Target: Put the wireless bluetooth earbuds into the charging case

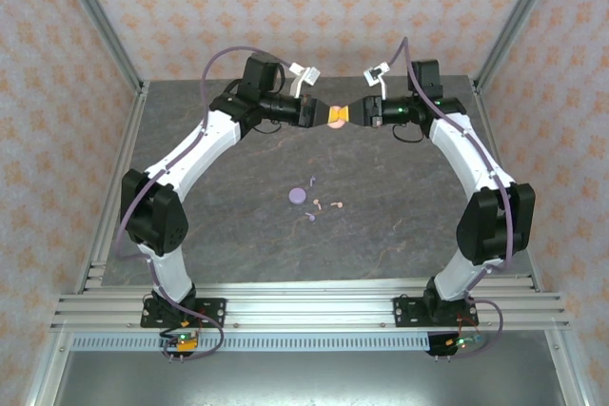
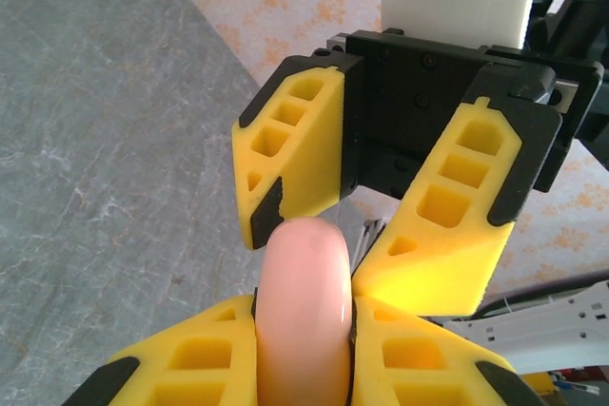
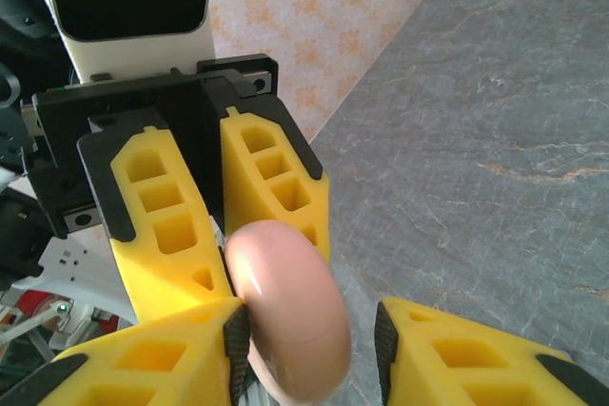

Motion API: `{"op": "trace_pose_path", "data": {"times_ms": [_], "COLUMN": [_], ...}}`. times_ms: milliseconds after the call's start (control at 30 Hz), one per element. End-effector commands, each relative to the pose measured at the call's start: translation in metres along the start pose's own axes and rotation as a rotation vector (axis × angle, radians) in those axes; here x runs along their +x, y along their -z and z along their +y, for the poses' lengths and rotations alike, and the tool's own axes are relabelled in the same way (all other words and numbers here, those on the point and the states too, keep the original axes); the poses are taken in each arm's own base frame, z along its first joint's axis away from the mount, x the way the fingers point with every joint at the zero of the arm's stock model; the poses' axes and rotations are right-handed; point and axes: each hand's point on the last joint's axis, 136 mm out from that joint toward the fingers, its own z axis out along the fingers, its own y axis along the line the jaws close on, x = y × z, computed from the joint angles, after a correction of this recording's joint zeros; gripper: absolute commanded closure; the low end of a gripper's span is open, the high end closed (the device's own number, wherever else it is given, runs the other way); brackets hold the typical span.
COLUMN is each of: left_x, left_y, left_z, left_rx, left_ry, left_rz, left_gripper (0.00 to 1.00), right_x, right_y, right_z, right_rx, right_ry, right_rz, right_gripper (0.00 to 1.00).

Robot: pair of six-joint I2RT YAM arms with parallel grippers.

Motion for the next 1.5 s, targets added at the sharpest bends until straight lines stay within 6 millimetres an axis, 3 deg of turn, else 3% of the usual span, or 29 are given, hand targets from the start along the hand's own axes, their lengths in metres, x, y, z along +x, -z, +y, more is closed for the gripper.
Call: {"op": "trace_pose_path", "data": {"times_ms": [0,300,567,800,1467], "left_x": [-0.008,-0.010,-0.014,-0.013,-0.010], "left_y": [-0.003,-0.006,-0.008,-0.007,-0.005], "left_z": [-0.019,-0.019,-0.016,-0.013,-0.005], "left_rx": [0.055,0.050,0.028,0.000,-0.037], "left_ry": [-0.074,-0.075,-0.068,-0.057,-0.034], "left_rz": [0.003,0.006,-0.002,-0.010,-0.036], "left_gripper": [0.99,0.98,0.92,0.76,0.61], "right_x": [0.013,0.016,0.018,0.006,-0.008], "right_y": [-0.005,-0.011,-0.014,-0.006,0.006], "right_z": [0.016,0.021,0.023,0.015,-0.008], "right_rx": [-0.086,-0.106,-0.085,-0.013,0.120], "right_ry": [0.015,0.024,0.035,0.030,-0.012], "right_rz": [0.059,0.088,0.098,0.030,-0.067], "right_gripper": [0.58,0.64,0.77,0.78,0.78]}}
